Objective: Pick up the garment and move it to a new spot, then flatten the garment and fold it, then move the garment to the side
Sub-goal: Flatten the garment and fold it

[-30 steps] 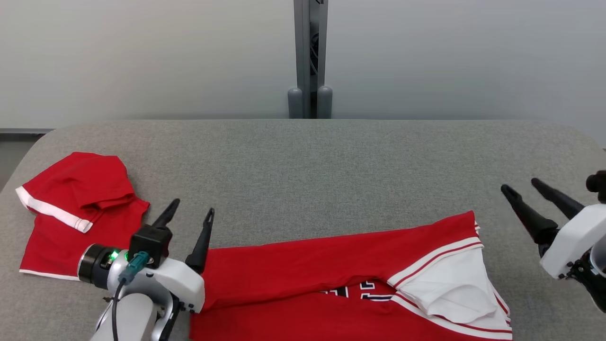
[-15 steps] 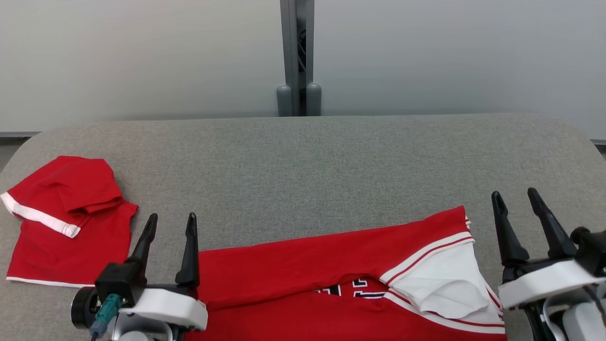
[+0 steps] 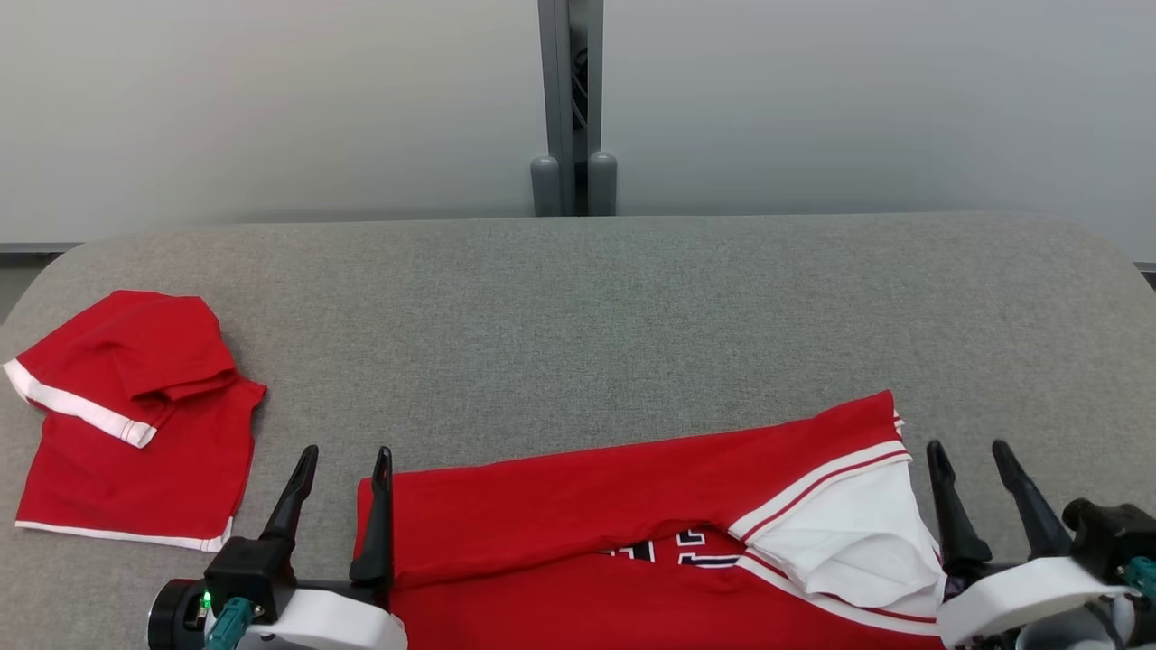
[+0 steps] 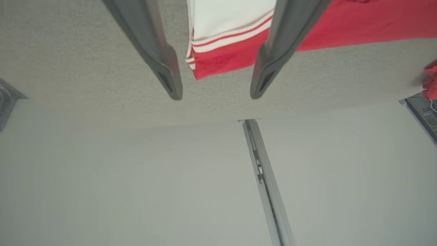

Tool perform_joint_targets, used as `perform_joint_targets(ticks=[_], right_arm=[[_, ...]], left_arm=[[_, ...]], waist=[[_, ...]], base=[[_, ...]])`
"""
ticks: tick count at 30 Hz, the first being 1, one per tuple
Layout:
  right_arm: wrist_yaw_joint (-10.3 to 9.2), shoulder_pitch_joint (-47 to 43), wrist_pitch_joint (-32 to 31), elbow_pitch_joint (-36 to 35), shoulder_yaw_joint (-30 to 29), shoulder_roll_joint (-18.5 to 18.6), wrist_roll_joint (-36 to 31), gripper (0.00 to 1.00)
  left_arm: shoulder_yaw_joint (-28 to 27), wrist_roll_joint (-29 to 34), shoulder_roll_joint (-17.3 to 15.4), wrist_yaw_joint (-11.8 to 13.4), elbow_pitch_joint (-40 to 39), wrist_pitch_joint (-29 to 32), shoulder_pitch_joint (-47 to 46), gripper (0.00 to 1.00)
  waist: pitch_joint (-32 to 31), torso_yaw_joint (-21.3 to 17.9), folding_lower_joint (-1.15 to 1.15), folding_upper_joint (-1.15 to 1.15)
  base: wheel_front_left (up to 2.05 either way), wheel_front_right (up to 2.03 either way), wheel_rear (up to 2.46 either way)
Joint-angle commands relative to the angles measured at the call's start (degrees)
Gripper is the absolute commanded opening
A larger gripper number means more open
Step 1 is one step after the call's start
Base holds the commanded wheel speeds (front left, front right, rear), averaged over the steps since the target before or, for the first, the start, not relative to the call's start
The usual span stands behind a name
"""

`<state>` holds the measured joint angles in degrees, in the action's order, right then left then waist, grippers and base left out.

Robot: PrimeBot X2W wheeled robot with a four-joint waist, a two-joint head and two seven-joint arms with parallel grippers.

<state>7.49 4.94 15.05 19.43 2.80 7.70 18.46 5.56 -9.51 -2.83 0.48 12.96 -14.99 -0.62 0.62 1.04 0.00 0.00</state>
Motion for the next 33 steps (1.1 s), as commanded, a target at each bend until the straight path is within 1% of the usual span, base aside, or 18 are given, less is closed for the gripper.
perform_joint_targets(ticks=[1,5,7,10,12,17,19,25,29,32,33], right_arm=[[0.01,0.17,0.17,1.85,0.27,0.64,1.01,1.00],[0.02,2.75,-1.01,9.36,2.40,1.92,5.18,1.00],[0.02,3.81,-3.13,13.09,3.27,2.44,8.00,1.00],[0.02,6.01,-5.97,16.68,4.56,2.95,13.70,1.00],[0.01,7.10,-7.13,18.85,5.64,4.35,16.18,1.00],[0.02,9.41,-9.25,23.56,8.22,5.94,21.65,1.00],[0.02,10.08,-10.04,24.90,9.84,6.52,22.94,1.00],[0.02,10.28,-11.76,27.20,14.76,6.61,27.17,1.00],[0.02,9.83,-12.41,26.97,18.24,6.42,30.18,1.00],[0.03,9.85,-12.80,26.79,20.50,6.96,32.04,1.00],[0.03,9.93,-12.70,26.84,21.20,7.15,32.59,0.86]], left_arm=[[0.08,0.30,-0.18,-0.38,-0.09,-0.19,-0.95,1.00],[0.62,0.50,-0.18,-0.45,0.45,-0.19,-0.75,1.00],[0.87,0.75,-0.19,-0.74,0.71,-0.19,-0.62,1.00],[1.03,1.09,-0.17,-1.18,1.10,-0.19,-1.02,1.00],[1.17,1.55,-0.19,-1.40,1.38,-0.19,-1.42,1.00],[1.12,2.09,-0.19,-2.21,1.59,-0.19,-2.00,1.00],[1.10,2.27,-0.15,-2.48,1.64,-0.19,-2.23,1.00],[1.08,2.36,-0.17,-2.66,1.85,-0.19,-2.20,1.00],[1.03,2.33,-0.17,-2.46,1.94,-0.19,-2.07,1.00],[0.89,2.45,-0.17,-2.36,2.08,-0.19,-2.47,1.00],[0.86,2.50,-0.17,-2.27,2.09,-0.19,-2.62,1.00]], waist=[[-0.03,0.18,0.00,0.00],[0.09,0.65,0.00,0.00],[0.33,0.89,0.00,0.00],[1.10,1.28,0.00,0.00],[1.54,1.69,0.00,0.00],[2.34,2.70,0.00,0.00],[2.48,3.06,0.00,0.00],[2.35,3.70,0.00,0.00],[2.16,3.80,0.00,0.00],[2.25,3.70,0.00,0.00],[2.26,3.66,0.00,0.00]], base=[[0.00,0.00,0.00],[0.00,0.00,0.00],[0.00,0.00,0.00],[0.00,0.00,0.00],[0.00,0.00,0.00],[0.00,0.00,0.00],[0.00,0.00,0.00],[0.00,0.00,0.00],[0.00,0.00,0.00],[0.00,0.00,0.00],[0.00,0.00,0.00]])
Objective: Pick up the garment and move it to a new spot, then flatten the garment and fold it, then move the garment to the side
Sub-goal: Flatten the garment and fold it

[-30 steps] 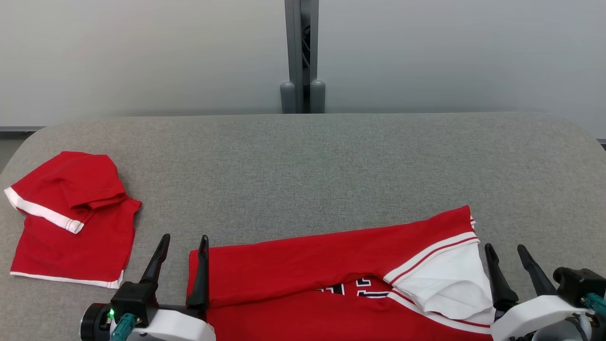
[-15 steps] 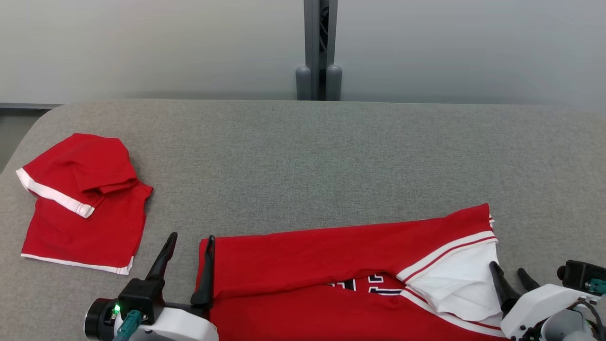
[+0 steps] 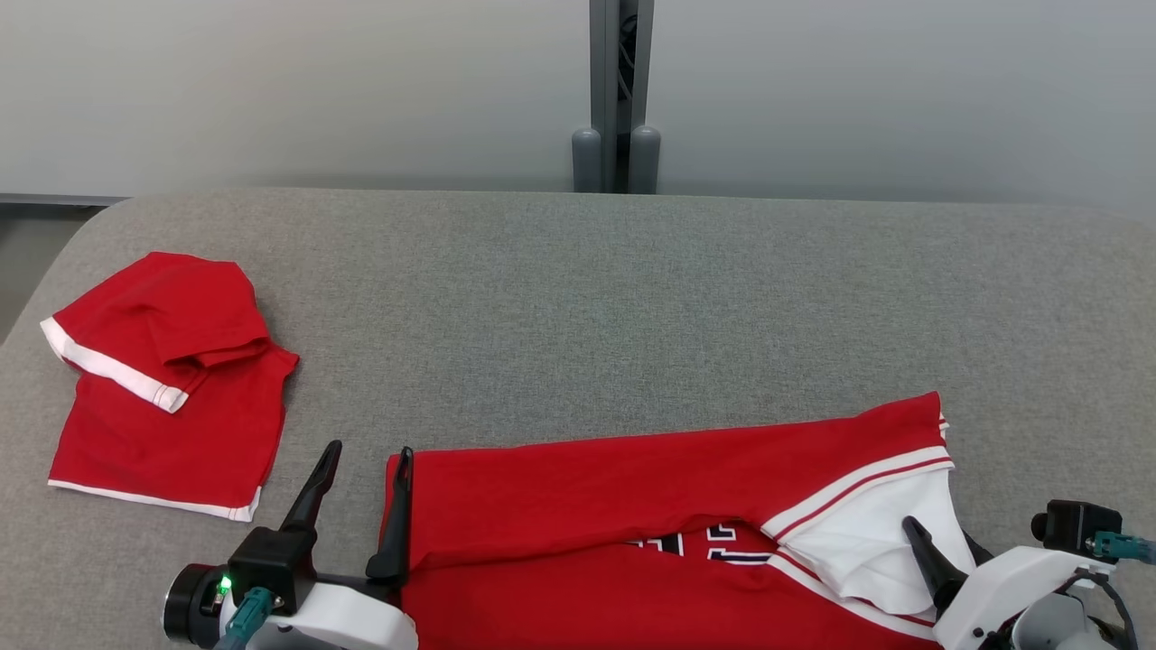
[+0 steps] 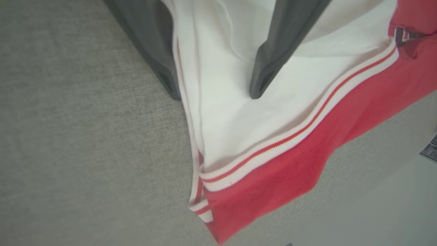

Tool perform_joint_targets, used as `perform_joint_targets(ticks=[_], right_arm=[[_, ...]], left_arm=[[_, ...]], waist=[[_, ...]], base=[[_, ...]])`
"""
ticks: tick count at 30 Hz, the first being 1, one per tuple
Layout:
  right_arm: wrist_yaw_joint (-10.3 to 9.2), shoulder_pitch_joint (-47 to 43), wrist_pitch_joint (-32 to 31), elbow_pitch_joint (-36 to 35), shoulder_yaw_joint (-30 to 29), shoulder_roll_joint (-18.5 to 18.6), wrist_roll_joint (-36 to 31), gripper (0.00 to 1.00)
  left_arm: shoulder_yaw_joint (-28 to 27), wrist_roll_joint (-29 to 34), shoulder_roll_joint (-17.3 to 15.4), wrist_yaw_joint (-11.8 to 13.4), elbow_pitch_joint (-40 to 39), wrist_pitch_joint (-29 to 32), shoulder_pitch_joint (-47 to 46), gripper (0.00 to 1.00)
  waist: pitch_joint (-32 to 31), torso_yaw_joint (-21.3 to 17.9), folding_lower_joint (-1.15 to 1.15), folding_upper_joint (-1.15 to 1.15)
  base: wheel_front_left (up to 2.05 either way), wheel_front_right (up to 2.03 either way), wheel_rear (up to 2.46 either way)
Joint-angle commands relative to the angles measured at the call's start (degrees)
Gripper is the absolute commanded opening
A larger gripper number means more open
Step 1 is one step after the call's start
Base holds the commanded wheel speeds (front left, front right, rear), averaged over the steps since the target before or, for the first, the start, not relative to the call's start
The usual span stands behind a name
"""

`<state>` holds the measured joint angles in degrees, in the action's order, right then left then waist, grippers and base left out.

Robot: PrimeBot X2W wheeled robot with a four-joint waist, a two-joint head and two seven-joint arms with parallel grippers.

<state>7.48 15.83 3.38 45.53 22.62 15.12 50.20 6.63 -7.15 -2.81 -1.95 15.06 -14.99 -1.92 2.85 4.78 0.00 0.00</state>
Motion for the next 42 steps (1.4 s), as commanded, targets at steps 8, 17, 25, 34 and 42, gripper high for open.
perform_joint_targets(ticks=[8,17,25,34,42], right_arm=[[0.03,0.78,1.22,1.52,4.98,1.32,3.04,0.00],[0.00,4.06,5.10,4.31,7.45,4.48,4.29,0.00],[0.01,7.93,7.15,8.69,6.91,9.60,5.46,0.00],[0.01,9.50,6.22,8.24,10.61,11.70,5.71,0.00],[0.03,7.07,0.98,-3.98,14.38,11.31,12.40,0.00]], left_arm=[[0.01,0.08,-0.20,0.60,-0.20,-0.19,-1.64,1.00],[0.34,-0.55,-0.16,0.72,0.27,-0.19,-1.82,1.00],[0.66,-1.07,-0.19,0.98,0.64,-0.19,-1.45,1.00],[0.67,-1.54,-0.20,1.44,0.82,-0.19,-0.27,1.00],[0.38,-1.82,-0.21,1.88,0.98,-0.19,0.16,1.00]], waist=[[0.18,-0.41,0.00,0.00],[-0.04,-0.52,0.00,0.00],[-1.01,-0.46,0.00,0.00],[-2.49,-1.06,0.00,0.00],[-3.47,-2.47,0.00,0.00]], base=[[0.00,0.00,0.00],[0.00,0.00,0.00],[0.00,0.00,0.00],[0.00,0.00,0.00],[0.00,0.00,0.00]])
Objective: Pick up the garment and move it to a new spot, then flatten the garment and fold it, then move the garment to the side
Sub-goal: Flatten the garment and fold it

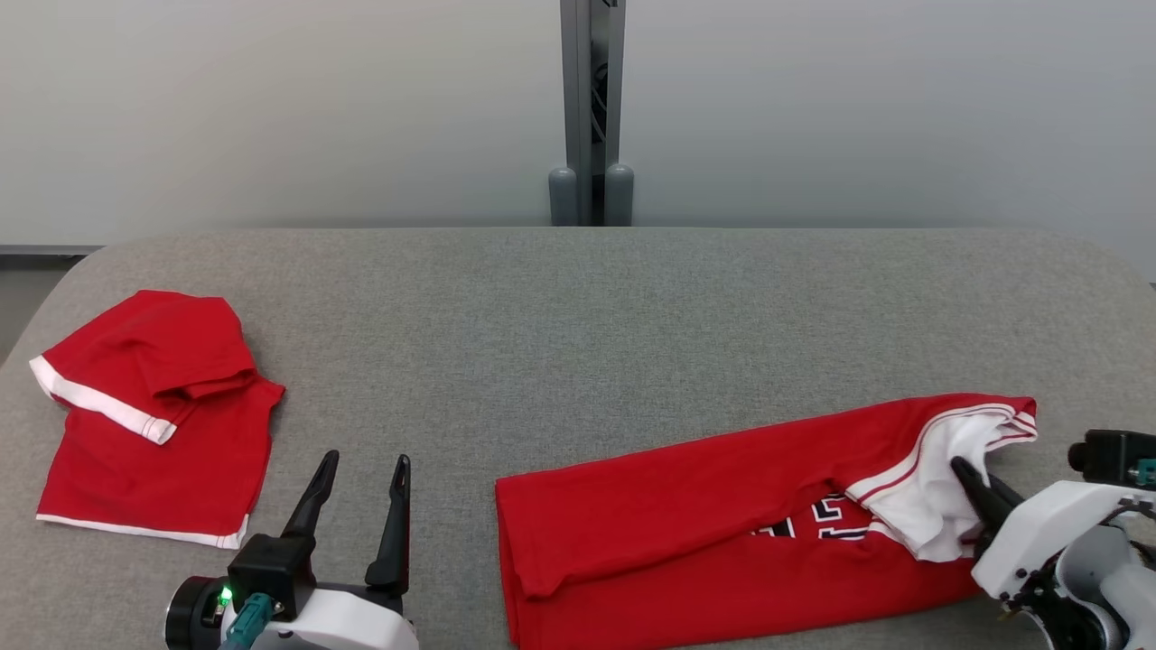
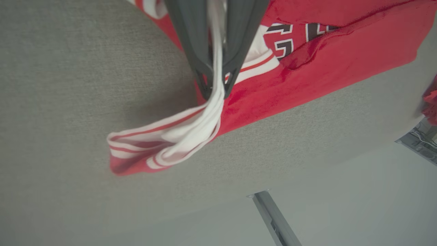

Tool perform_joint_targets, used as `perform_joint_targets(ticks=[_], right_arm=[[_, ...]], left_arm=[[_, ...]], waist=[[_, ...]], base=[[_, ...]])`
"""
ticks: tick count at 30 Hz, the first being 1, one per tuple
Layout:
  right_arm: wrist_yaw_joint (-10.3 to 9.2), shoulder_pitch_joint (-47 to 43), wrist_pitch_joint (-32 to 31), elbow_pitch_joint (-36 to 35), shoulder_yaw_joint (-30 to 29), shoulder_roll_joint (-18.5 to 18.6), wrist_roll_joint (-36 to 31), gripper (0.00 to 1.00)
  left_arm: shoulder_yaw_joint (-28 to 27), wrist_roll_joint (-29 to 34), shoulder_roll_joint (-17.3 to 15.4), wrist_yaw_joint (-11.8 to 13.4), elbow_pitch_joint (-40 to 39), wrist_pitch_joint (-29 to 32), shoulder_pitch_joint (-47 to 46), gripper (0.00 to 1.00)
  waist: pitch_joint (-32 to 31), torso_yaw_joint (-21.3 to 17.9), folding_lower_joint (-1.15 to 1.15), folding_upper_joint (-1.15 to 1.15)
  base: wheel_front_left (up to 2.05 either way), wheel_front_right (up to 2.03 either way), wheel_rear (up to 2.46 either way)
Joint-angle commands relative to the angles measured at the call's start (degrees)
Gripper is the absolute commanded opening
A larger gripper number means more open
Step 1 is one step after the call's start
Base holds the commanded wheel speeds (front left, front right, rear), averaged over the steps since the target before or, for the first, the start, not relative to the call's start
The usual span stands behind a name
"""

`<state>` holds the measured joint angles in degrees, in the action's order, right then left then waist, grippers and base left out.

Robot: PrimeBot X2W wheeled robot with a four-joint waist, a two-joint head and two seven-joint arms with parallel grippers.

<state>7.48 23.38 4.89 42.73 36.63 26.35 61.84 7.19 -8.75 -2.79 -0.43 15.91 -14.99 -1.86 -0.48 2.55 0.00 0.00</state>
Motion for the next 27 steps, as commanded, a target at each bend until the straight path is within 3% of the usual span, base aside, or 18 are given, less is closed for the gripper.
perform_joint_targets(ticks=[1,12,20,27], right_arm=[[0.03,-0.83,-1.24,-3.16,0.75,0.20,1.75,0.00],[0.04,-4.01,-5.80,-19.50,3.45,-0.85,9.01,0.00],[0.04,-7.45,-8.48,-25.43,2.46,-7.68,17.46,0.00],[0.05,-8.85,-9.72,-25.06,3.40,-13.08,20.90,0.00]], left_arm=[[-0.21,-0.22,-0.23,0.36,0.17,-0.19,0.10,1.00],[-0.09,0.02,-0.22,0.36,0.57,-0.19,0.48,1.00],[-0.08,-0.32,-0.21,0.46,0.54,-0.19,-0.06,1.00],[-0.10,-0.49,-0.23,0.56,0.62,-0.19,-0.39,1.00]], waist=[[-0.22,-0.40,0.00,0.00],[-0.49,-1.10,0.00,0.00],[-0.16,0.04,0.00,0.00],[0.46,1.85,0.00,0.00]], base=[[0.00,0.00,0.00],[0.00,0.00,0.00],[0.00,0.00,0.00],[0.00,0.00,0.00]])
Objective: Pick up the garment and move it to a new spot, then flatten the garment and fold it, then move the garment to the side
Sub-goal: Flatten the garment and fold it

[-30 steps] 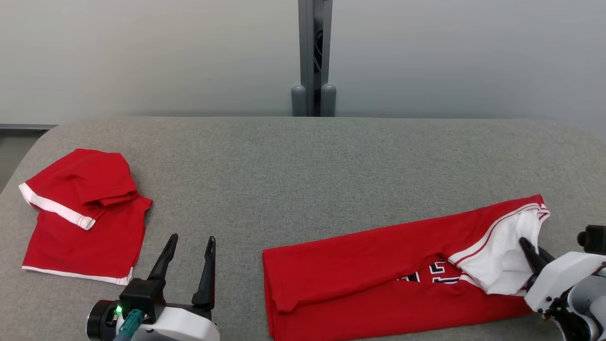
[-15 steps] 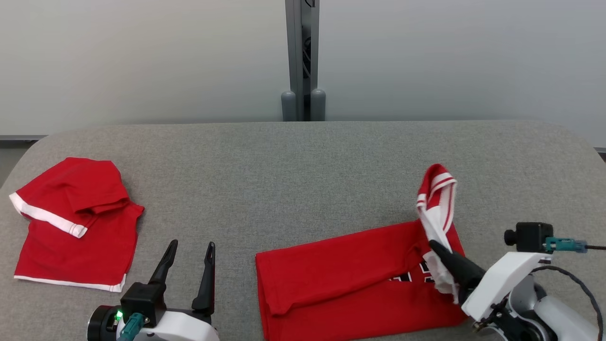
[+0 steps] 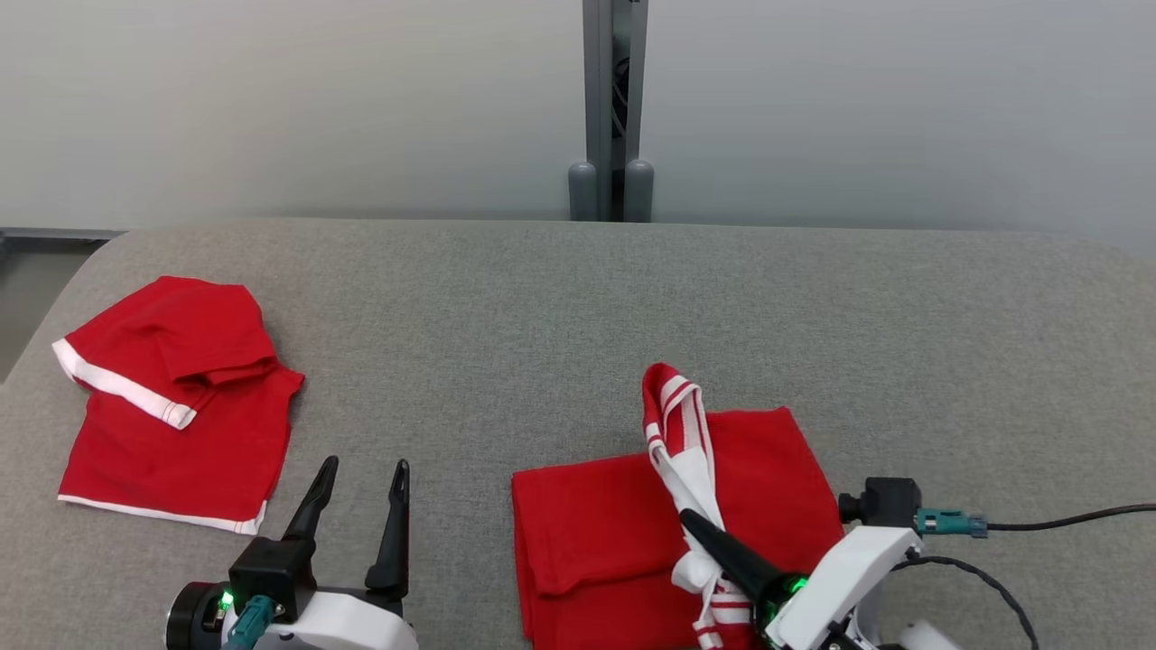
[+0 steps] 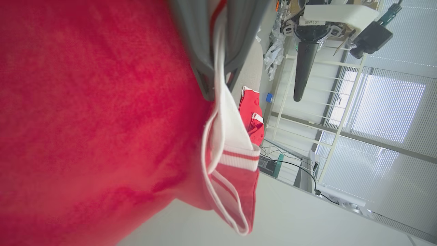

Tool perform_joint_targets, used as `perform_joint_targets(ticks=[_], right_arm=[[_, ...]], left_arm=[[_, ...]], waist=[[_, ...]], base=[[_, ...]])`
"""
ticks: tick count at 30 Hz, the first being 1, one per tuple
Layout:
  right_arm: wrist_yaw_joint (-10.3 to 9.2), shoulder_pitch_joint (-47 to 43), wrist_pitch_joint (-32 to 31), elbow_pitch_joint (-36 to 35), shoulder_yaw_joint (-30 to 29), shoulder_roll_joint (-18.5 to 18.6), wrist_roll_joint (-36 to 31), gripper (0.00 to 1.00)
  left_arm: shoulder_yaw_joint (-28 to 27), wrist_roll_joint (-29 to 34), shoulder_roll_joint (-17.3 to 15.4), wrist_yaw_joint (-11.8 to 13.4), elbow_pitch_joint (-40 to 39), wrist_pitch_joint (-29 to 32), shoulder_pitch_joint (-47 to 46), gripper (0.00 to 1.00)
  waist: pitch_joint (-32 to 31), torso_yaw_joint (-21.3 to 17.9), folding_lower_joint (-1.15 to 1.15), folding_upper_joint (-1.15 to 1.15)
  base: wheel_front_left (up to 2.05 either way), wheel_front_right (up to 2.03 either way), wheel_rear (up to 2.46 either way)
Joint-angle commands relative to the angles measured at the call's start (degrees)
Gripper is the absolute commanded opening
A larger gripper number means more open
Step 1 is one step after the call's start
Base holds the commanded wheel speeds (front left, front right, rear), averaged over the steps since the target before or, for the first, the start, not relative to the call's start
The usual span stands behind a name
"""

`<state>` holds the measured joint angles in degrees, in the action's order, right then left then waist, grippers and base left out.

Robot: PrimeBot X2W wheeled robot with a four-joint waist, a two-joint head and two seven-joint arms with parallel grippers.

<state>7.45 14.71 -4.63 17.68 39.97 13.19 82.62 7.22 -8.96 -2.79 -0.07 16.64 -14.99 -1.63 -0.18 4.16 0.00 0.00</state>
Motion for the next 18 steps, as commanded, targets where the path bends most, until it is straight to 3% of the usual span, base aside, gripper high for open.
perform_joint_targets(ticks=[1,8,18], right_arm=[[0.08,-0.19,-0.24,0.36,0.28,-0.63,0.28,0.00],[0.10,2.45,0.97,3.87,1.62,-4.65,-1.27,0.00],[0.10,4.78,1.38,8.75,3.17,-6.88,-1.28,0.00]], left_arm=[[-0.18,-0.32,-0.23,0.14,-0.19,-0.19,-0.73,1.00],[0.24,-0.34,-0.25,-0.23,-0.18,-0.19,-1.47,1.00],[0.92,-0.54,-0.22,-0.23,0.08,-0.19,-2.74,1.00]], waist=[[0.37,0.50,0.00,0.00],[2.25,3.07,0.00,0.00],[4.37,6.42,0.00,0.00]], base=[[0.00,0.00,0.00],[0.00,0.00,0.00],[0.00,0.00,0.00]])
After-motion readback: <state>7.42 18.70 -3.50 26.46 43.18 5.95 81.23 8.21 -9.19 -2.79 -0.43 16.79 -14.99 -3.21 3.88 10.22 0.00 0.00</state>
